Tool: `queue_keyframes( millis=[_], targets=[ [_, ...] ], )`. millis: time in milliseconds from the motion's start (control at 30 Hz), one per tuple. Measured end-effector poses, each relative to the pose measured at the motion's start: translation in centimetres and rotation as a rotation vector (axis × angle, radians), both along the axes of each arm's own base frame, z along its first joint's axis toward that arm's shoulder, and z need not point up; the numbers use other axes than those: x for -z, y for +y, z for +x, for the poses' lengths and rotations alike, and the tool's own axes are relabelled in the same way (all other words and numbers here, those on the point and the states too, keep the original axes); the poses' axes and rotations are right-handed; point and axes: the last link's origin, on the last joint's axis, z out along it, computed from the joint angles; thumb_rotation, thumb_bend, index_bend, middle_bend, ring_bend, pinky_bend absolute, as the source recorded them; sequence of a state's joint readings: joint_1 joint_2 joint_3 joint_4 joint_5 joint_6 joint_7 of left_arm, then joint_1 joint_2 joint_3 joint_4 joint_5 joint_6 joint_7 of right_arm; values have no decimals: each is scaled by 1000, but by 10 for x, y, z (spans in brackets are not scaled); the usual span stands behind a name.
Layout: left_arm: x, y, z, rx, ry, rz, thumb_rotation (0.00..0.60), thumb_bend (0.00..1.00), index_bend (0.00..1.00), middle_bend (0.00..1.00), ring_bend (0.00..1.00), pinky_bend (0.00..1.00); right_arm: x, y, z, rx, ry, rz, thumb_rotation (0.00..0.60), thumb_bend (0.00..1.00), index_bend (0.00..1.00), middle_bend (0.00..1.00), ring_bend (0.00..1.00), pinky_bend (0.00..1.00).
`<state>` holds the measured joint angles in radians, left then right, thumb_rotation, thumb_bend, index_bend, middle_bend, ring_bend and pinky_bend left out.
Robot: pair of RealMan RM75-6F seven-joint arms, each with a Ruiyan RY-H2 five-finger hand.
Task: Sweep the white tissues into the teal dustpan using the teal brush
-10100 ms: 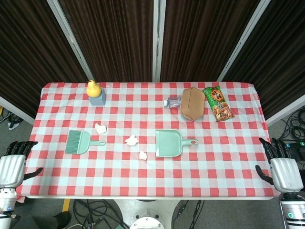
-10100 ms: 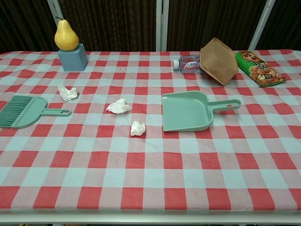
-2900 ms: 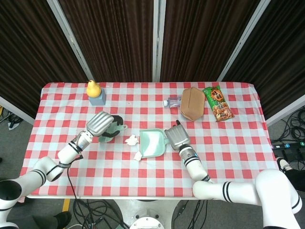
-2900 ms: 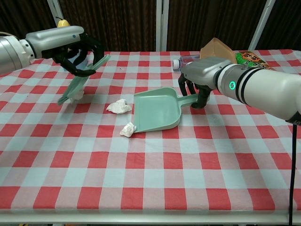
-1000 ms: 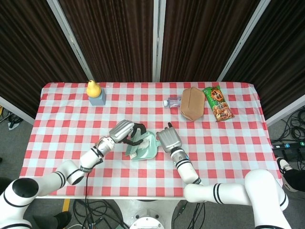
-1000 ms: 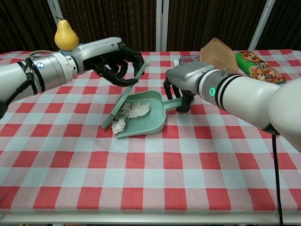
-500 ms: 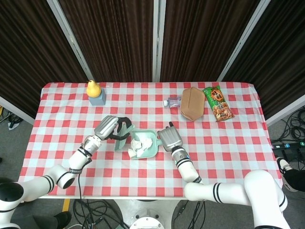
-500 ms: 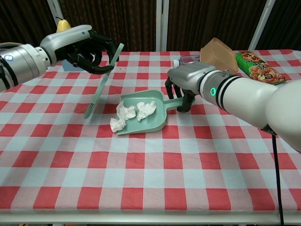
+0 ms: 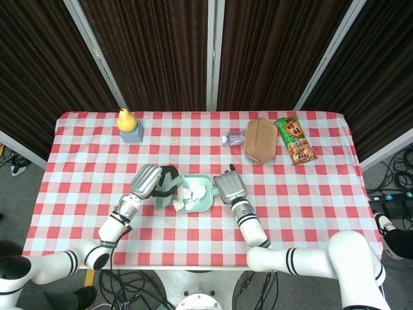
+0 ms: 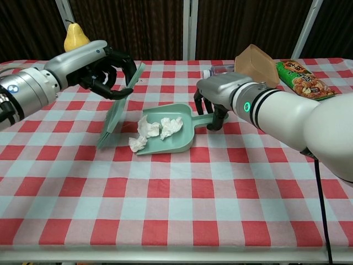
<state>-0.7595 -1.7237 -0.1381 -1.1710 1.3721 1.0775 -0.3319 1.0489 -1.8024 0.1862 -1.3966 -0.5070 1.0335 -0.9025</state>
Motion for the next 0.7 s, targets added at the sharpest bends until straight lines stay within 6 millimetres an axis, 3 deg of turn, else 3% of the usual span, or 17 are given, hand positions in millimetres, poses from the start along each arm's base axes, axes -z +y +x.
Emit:
queue_keyframes(
  millis=[333,700],
  targets=[
    [22,5,17,-49,-27,0,600,498,505,547,701,912,6,1,9,22,-29,-1,600,379,700,605,356,122],
    [29,13,37,-71,-112,-13,600,498,505,547,699,912,13,0,17,42,-63,0,600,390,700,605,357,122]
  ],
)
